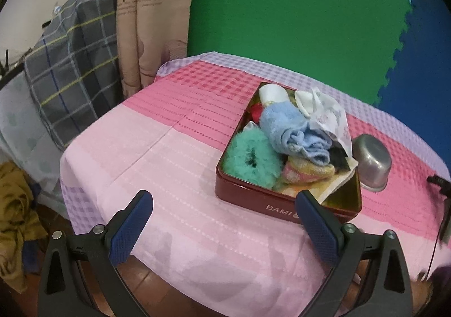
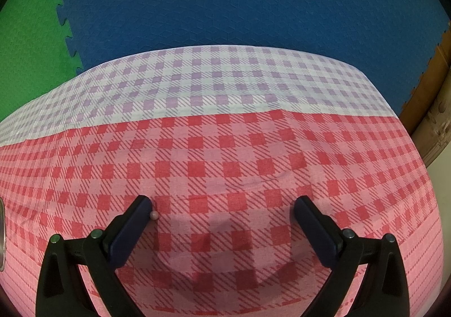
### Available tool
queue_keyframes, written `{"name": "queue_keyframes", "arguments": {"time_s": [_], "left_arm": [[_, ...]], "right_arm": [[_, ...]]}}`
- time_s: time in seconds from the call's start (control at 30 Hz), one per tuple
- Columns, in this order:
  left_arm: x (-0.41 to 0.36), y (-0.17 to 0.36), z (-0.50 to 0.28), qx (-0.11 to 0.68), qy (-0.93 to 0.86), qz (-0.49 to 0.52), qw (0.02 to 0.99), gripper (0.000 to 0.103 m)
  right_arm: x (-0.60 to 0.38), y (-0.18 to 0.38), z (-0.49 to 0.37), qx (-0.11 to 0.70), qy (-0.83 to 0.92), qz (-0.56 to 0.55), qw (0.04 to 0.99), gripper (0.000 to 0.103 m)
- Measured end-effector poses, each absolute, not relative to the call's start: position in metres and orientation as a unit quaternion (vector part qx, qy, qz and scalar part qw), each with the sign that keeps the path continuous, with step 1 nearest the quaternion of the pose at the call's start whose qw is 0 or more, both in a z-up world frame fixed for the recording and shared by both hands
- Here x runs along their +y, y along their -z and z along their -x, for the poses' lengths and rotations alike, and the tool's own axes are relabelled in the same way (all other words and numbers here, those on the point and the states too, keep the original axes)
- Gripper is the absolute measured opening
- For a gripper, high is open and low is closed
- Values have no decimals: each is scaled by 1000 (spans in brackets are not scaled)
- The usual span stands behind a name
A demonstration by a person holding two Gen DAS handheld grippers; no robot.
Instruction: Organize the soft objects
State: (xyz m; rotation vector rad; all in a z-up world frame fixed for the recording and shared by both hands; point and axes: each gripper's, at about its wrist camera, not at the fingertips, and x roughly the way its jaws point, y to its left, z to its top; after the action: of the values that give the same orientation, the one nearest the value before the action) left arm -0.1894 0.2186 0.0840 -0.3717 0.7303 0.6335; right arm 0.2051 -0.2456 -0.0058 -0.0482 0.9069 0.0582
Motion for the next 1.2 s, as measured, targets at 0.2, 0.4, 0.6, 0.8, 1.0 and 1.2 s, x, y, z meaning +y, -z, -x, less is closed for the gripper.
{"name": "queue_keyframes", "arguments": {"time_s": [0.2,0.4,0.6,0.8,1.0,1.2], "left_arm": [[212,-83,187,354,-302,163,870,100],[204,-84,183,359,-302,145,871,100],[188,-77,173,382,-303,126,864,100],[165,-77,161,397,-302,81,863,101],[156,-91,158,380,-310,45,870,101],[161,-94,164,377,-300,63,874,102]], "right_arm": [[-246,6,-205,438,-28,23,898,103],[-246,6,-205,438,-28,23,898,103],[-246,6,-205,438,-27,23,898,103],[-247,6,-205,445,-20,19,895,103],[-214,-41,-138,354,-48,38,933,103],[-122,-111,25,191,-213,13,958,103]]}}
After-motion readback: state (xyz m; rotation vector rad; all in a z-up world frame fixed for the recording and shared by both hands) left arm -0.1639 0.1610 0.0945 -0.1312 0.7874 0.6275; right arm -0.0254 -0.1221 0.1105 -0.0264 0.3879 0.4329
